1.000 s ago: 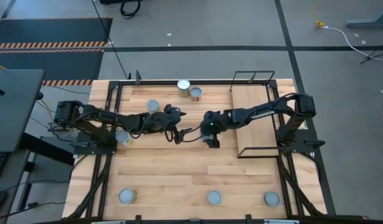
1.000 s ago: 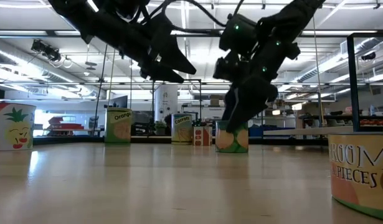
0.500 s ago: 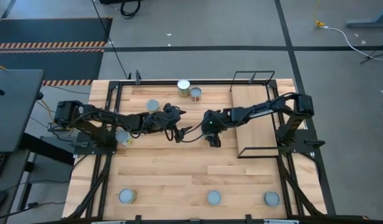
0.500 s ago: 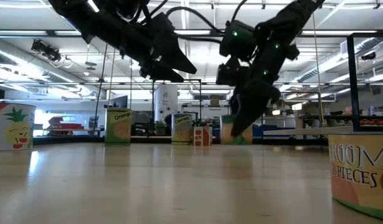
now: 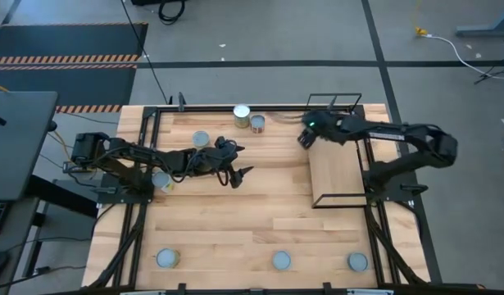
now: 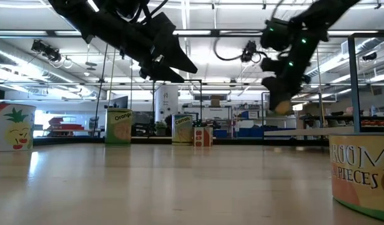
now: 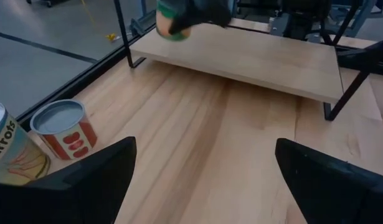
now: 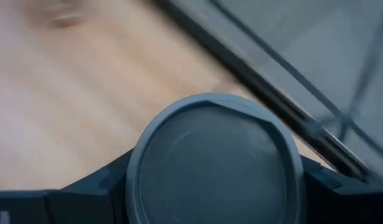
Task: Pick and place cans onto a shelf
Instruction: Put the canned orange on the shelf, then put the canned diced tomatoes on the shelf
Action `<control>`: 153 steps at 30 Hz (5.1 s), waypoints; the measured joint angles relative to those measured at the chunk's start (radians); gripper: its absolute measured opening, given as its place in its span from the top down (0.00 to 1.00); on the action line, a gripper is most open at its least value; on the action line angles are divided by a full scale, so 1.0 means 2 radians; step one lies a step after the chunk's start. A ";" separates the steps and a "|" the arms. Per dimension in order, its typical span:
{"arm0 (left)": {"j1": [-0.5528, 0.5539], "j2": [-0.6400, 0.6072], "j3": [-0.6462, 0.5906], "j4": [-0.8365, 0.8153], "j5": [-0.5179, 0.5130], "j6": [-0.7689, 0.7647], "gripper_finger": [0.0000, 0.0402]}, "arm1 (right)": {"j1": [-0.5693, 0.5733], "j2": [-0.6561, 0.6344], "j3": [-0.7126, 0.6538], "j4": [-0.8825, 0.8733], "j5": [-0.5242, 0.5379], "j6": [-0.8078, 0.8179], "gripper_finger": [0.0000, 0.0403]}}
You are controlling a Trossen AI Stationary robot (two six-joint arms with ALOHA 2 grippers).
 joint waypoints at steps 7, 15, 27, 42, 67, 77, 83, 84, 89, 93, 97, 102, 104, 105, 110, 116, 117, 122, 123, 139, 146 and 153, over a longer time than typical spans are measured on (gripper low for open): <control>0.000 0.000 0.000 0.013 0.000 0.001 0.03 | -0.084 -0.015 -0.052 0.090 -0.038 0.051 0.30; 0.000 0.000 0.000 0.020 0.000 0.004 0.03 | -0.121 0.040 -0.053 0.117 -0.069 0.035 0.23; 0.000 0.000 0.000 0.019 0.000 0.004 0.03 | -0.112 -0.012 -0.052 0.082 -0.054 -0.004 0.07; -0.001 -0.003 0.001 -0.015 0.010 0.005 0.03 | 0.062 -0.032 -0.052 0.253 -0.099 -0.102 0.05; -0.050 -0.076 0.010 -0.136 -0.046 0.004 0.03 | 0.004 0.310 0.222 0.242 -0.230 -0.239 0.01; -0.050 -0.076 0.010 -0.139 -0.047 0.004 0.03 | -0.032 0.374 0.232 0.263 -0.252 -0.231 0.01; -0.050 -0.076 0.010 -0.139 -0.047 0.004 0.03 | -0.033 0.396 0.232 0.278 -0.267 -0.199 0.02; -0.050 -0.076 0.010 -0.139 -0.047 0.004 0.03 | -0.032 0.399 0.232 0.287 -0.266 -0.198 0.03; -0.050 -0.076 0.010 -0.138 -0.047 0.004 0.03 | -0.031 0.399 0.232 0.292 -0.266 -0.178 0.11; -0.050 -0.076 0.010 -0.138 -0.047 0.004 0.03 | -0.030 0.386 0.232 0.287 -0.256 -0.159 0.23; -0.050 -0.076 0.010 -0.137 -0.047 0.003 0.03 | -0.023 0.357 0.232 0.247 -0.223 -0.159 0.29; -0.050 -0.076 0.010 -0.137 -0.047 0.003 0.03 | -0.001 0.272 0.232 0.139 -0.203 -0.159 0.29; -0.050 -0.076 0.010 -0.137 -0.047 0.003 0.03 | 0.013 0.231 0.232 0.084 -0.191 -0.155 0.29; -0.050 -0.076 0.010 -0.137 -0.047 0.003 0.03 | 0.021 0.210 0.228 0.062 -0.179 -0.152 0.29; -0.050 -0.076 0.010 -0.138 -0.047 -0.009 0.03 | 0.047 0.081 0.161 0.018 -0.132 -0.113 0.29; -0.050 -0.076 0.010 -0.138 -0.047 -0.017 0.03 | 0.048 -0.088 0.038 0.002 -0.070 -0.052 0.29; -0.050 -0.076 0.010 -0.138 -0.047 -0.017 0.03 | 0.047 -0.112 0.022 -0.006 -0.059 -0.049 0.29; -0.050 -0.076 0.010 -0.138 -0.047 -0.019 0.03 | 0.037 -0.209 -0.005 -0.080 -0.047 -0.023 0.29; -0.049 -0.076 0.010 -0.138 -0.047 -0.019 0.03 | 0.034 -0.223 -0.005 -0.098 -0.046 -0.020 0.29; -0.049 -0.076 0.010 -0.128 -0.047 -0.018 0.03 | -0.089 -0.242 -0.039 -0.122 0.048 0.063 0.29; -0.050 -0.076 0.010 -0.128 -0.046 -0.019 0.03 | -0.166 -0.208 -0.119 0.018 0.035 0.053 0.29; -0.050 -0.076 0.010 -0.127 -0.045 -0.019 0.03 | -0.182 -0.194 -0.162 0.061 0.020 0.063 0.29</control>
